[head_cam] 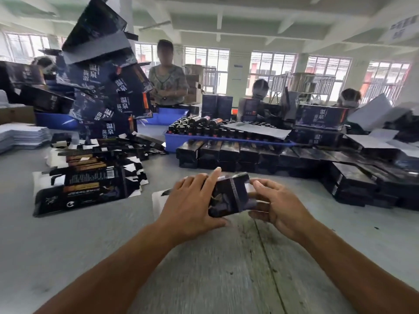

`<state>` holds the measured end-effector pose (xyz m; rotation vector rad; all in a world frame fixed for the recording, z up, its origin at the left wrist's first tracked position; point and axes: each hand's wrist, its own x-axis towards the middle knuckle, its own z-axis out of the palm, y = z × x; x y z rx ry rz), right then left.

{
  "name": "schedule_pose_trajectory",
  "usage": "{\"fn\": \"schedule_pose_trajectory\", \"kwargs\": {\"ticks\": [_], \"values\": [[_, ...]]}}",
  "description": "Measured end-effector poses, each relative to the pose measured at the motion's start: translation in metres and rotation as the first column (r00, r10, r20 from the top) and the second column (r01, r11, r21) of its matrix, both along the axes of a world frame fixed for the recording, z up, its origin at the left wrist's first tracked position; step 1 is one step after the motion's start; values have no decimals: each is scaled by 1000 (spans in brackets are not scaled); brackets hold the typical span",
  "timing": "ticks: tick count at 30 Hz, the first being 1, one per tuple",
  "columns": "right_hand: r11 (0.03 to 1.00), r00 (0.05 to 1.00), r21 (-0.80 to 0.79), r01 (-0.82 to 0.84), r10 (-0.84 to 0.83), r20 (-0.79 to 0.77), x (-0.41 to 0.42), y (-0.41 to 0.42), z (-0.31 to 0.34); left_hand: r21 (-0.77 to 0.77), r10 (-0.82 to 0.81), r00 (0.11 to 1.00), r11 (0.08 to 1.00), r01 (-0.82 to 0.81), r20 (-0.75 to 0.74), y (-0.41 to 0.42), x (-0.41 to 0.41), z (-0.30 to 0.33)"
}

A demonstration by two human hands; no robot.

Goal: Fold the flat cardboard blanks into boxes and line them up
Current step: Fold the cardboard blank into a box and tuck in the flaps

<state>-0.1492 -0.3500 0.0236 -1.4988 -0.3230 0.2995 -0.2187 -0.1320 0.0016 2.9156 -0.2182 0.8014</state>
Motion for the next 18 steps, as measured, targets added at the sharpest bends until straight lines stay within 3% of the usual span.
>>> {"fn": "schedule_pose_trajectory", "kwargs": {"ticks": [11,18], "values": [[987,921,-137,79,-20,389,-8,-2,1,-5,-108,993,994,108,38,-4,-6,7],[980,890,-198,3,88,447,-17,1,4,117,-187,976,978,173,115,-3,-9,10]]}}
